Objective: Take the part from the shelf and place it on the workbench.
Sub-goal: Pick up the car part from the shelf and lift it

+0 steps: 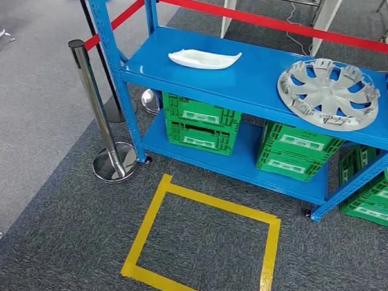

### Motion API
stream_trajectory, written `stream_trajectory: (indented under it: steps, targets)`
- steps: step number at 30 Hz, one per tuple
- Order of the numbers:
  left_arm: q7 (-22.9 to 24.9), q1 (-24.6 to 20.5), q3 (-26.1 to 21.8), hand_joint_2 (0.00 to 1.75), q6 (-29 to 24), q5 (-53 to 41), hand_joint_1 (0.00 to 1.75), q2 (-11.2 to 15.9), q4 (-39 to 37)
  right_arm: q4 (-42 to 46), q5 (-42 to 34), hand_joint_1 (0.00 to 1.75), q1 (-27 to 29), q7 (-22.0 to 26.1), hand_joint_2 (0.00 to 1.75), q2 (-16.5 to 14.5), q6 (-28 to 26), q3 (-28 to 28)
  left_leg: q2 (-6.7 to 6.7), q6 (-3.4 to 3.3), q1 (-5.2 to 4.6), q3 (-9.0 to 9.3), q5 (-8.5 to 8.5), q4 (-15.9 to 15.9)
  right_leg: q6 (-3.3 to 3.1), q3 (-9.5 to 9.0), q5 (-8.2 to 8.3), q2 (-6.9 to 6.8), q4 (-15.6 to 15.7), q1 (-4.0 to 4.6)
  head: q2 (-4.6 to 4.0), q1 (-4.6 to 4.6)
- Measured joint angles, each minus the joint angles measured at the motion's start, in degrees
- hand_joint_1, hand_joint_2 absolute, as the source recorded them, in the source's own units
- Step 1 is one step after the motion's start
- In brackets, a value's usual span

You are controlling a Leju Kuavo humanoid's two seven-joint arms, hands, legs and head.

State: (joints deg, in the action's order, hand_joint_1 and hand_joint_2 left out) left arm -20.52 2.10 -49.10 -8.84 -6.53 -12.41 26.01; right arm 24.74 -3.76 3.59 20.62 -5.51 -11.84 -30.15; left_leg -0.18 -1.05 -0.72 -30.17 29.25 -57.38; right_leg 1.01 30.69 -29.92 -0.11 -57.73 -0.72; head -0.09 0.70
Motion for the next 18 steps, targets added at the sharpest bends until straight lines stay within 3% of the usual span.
stream_trajectory:
  steps: [13,17,18]
  targets:
    - [-5.2,-1.1,-6.1,0.0,2.2,-4.8,0.0,-0.9,0.0,22.2,1.5,0.0,2.5,6.2,1.75,-4.3,5.6,-0.9,-0.01,-0.04,-0.11,-0.04,0.03,-0.2,0.12,0.01,0.09,-0.01,0.1,-0.1,0.0,0.0]
    - [-6.3,-1.5,-7.5,0.0,2.9,-6.5,0.0,-0.9,0.0,30.5,1.7,0.0,3.8,7.9,0.0,-5.0,6.2,1.1,-0.01,-0.26,-0.2,-0.18,0.16,-0.5,0.29,0.01,0.15,-0.01,0.1,-0.18,0.0,-0.01]
    - [-6.6,-1.5,-7.8,0.0,3.0,-6.9,0.0,-0.9,-0.1,32.6,1.7,0.0,4.2,8.3,0.0,-5.0,6.3,1.7,-0.01,-0.35,-0.21,-0.24,0.21,-0.6,0.37,0.01,0.17,-0.01,0.1,-0.19,0.0,0.0]
